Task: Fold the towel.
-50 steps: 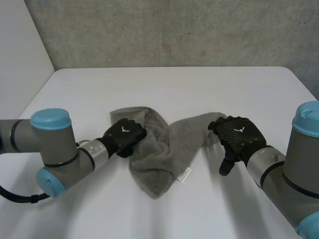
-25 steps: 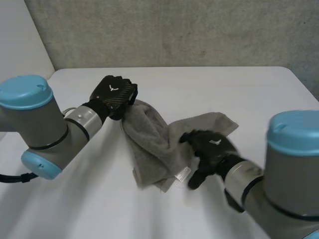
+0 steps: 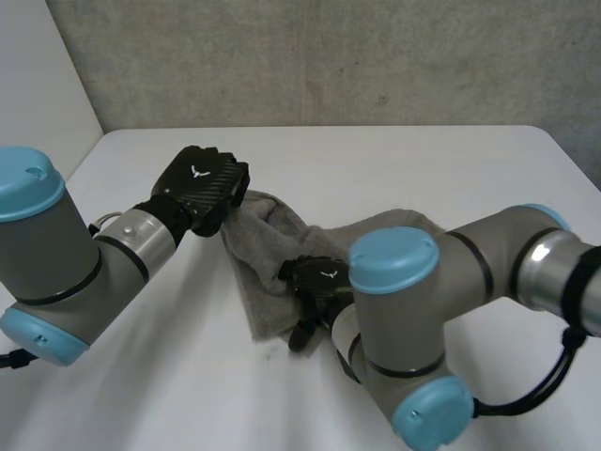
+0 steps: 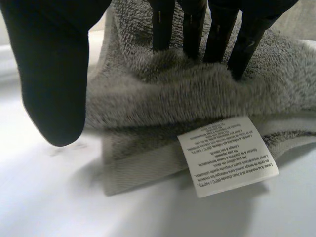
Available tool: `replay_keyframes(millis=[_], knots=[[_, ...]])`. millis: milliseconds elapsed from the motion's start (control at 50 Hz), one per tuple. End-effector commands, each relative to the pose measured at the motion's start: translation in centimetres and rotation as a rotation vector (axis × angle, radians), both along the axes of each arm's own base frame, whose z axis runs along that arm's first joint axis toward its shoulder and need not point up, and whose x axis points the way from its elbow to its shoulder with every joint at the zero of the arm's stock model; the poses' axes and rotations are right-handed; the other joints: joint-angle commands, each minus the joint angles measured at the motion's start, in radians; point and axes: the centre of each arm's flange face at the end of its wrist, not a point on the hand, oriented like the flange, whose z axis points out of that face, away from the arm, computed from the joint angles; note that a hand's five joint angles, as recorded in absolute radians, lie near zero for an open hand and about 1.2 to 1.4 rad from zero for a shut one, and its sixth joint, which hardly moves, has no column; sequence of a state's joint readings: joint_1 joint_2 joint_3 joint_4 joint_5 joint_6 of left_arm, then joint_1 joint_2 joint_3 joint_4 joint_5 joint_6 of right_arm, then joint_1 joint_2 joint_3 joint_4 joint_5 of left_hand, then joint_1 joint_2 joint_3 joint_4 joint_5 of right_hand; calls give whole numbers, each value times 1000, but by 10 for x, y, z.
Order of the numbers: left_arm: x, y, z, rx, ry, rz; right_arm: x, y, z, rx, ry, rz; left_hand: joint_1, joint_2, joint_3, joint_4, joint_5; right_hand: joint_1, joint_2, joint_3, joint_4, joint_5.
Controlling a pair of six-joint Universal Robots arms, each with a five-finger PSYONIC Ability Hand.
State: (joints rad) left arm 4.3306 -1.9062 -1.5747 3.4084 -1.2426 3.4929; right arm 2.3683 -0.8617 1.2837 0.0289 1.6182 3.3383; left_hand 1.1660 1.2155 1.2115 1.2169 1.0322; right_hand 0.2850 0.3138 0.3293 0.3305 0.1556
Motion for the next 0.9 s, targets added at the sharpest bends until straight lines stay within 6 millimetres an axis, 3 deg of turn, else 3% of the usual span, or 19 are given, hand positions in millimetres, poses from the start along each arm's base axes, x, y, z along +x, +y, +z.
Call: replay_keyframes(millis=[20, 80, 100, 120, 140, 160, 180, 220, 260, 320, 360, 380, 420, 540, 640, 680, 740, 820, 900], knots=[[4, 2, -4, 15, -6, 7, 10, -11, -20, -15, 32, -1, 230, 181, 185, 179, 190, 137, 109, 93, 92, 92], [5, 1, -4, 15, -6, 11, 11, -12, -25, -17, 38, -9, 230, 181, 185, 179, 190, 316, 287, 271, 270, 271], [6, 0, -4, 14, -5, 15, 11, -14, -24, -30, 36, -22, 230, 181, 185, 179, 190, 564, 535, 519, 518, 519], [6, 0, -4, 14, -5, 15, 11, -14, -24, -30, 36, -22, 230, 181, 185, 179, 190, 566, 537, 522, 521, 521], [7, -2, -4, 14, -5, 21, 11, -17, -21, -55, 28, -44, 230, 181, 185, 179, 190, 944, 915, 900, 899, 899], [7, -2, -4, 14, -5, 21, 11, -17, -21, -55, 28, -44, 230, 181, 185, 179, 190, 948, 919, 904, 902, 903], [8, -3, -4, 14, -5, 23, 11, -20, -15, -93, 6, -71, 230, 181, 185, 179, 190, 1110, 1081, 1065, 1064, 1065], [9, -3, -4, 13, -5, 24, 10, -25, -5, -133, -25, -97, 230, 181, 185, 179, 190, 1111, 1083, 1067, 1066, 1066], [9, -5, -3, 8, -3, 29, 6, -29, 25, -206, -74, -128, 230, 181, 185, 179, 190, 1111, 1083, 1067, 1066, 1066], [10, -6, -2, 5, -2, 32, 4, -27, 41, -237, -84, -124, 230, 181, 185, 179, 190, 1111, 1083, 1067, 1066, 1066], [13, -8, -1, 4, -3, 43, -5, -22, 74, -312, -87, -108, 230, 181, 185, 179, 190, 1111, 1083, 1067, 1066, 1066], [13, -8, -1, 4, -3, 43, -5, -22, 74, -313, -87, -108, 230, 181, 185, 179, 190, 1111, 1083, 1067, 1066, 1066], [17, -10, 2, 1, -3, 68, -24, -31, 102, -380, -46, -106, 230, 181, 185, 179, 190, 1111, 1083, 1067, 1066, 1066], [26, -7, 9, -3, -2, 122, -58, -45, 124, -381, 106, -52, 230, 181, 185, 179, 190, 1111, 1083, 1067, 1066, 1066], [28, 12, 15, 28, -5, 120, -84, -57, 158, -400, 181, -29, 230, 181, 185, 179, 190, 1111, 1083, 1067, 1066, 1066], [27, 29, 20, 66, 25, 104, -100, -67, 179, -413, 197, -47, 230, 181, 185, 179, 190, 1111, 1083, 1067, 1066, 1066], [22, 49, 29, 98, 84, 71, -108, -68, 193, -401, 212, -34, 230, 181, 185, 179, 190, 1111, 1083, 1067, 1066, 1066], [17, 64, 31, 137, 139, 41, -112, -71, 193, -382, 256, 6, 230, 181, 185, 179, 190, 1111, 1083, 1067, 1066, 1066], [8, 74, 18, 206, 153, 12, -113, -86, 159, -309, 362, 67, 230, 181, 185, 179, 190, 1111, 1083, 1067, 1066, 1066]])
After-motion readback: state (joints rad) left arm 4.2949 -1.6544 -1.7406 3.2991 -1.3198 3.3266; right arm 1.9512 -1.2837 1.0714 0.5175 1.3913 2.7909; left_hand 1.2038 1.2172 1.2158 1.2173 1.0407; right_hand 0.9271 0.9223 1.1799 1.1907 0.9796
